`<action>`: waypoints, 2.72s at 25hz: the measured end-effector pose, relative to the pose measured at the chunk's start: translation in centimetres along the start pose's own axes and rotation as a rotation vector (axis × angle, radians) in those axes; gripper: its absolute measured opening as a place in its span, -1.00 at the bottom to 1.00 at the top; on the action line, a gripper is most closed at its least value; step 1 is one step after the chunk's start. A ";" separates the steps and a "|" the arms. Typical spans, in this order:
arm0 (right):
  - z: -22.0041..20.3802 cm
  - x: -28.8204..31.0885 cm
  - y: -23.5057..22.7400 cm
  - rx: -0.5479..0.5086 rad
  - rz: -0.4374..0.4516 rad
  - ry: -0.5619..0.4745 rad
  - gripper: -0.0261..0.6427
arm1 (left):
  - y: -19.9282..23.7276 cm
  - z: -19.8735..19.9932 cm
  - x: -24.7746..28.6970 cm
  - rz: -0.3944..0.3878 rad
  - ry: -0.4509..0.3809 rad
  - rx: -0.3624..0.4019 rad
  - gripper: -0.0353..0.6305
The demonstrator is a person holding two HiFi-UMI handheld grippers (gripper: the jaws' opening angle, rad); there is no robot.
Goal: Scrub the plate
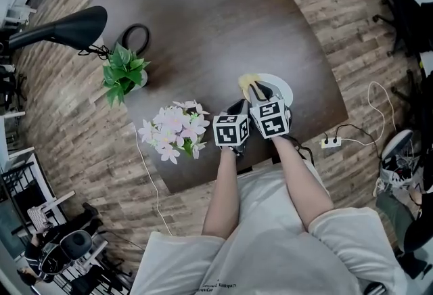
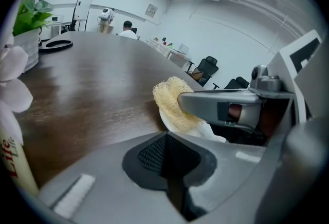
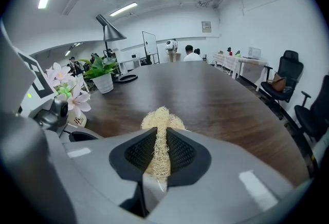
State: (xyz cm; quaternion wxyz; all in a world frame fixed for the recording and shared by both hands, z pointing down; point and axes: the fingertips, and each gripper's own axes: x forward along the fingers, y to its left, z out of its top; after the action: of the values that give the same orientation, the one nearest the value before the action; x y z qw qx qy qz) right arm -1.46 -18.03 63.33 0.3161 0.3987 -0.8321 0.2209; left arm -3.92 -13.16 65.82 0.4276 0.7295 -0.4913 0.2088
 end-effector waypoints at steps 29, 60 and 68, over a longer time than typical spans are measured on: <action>-1.3 -1.9 -4.7 0.047 -0.118 -0.018 -0.70 | 0.0 0.0 -0.1 0.008 -0.011 0.016 -0.89; -5.0 -7.3 -7.1 0.147 -0.269 -0.021 -0.70 | -0.4 -0.1 -0.3 -0.025 -0.039 0.085 -0.89; -6.1 -8.7 -6.8 0.179 -0.302 -0.029 -0.70 | -0.3 -0.1 -0.4 -0.018 -0.050 0.096 -0.89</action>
State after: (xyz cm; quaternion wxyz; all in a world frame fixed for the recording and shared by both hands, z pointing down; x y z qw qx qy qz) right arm 10.34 -13.71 62.31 0.2969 0.5491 -0.7440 0.2383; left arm -3.80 -12.79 65.48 0.3816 0.7585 -0.4847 0.2102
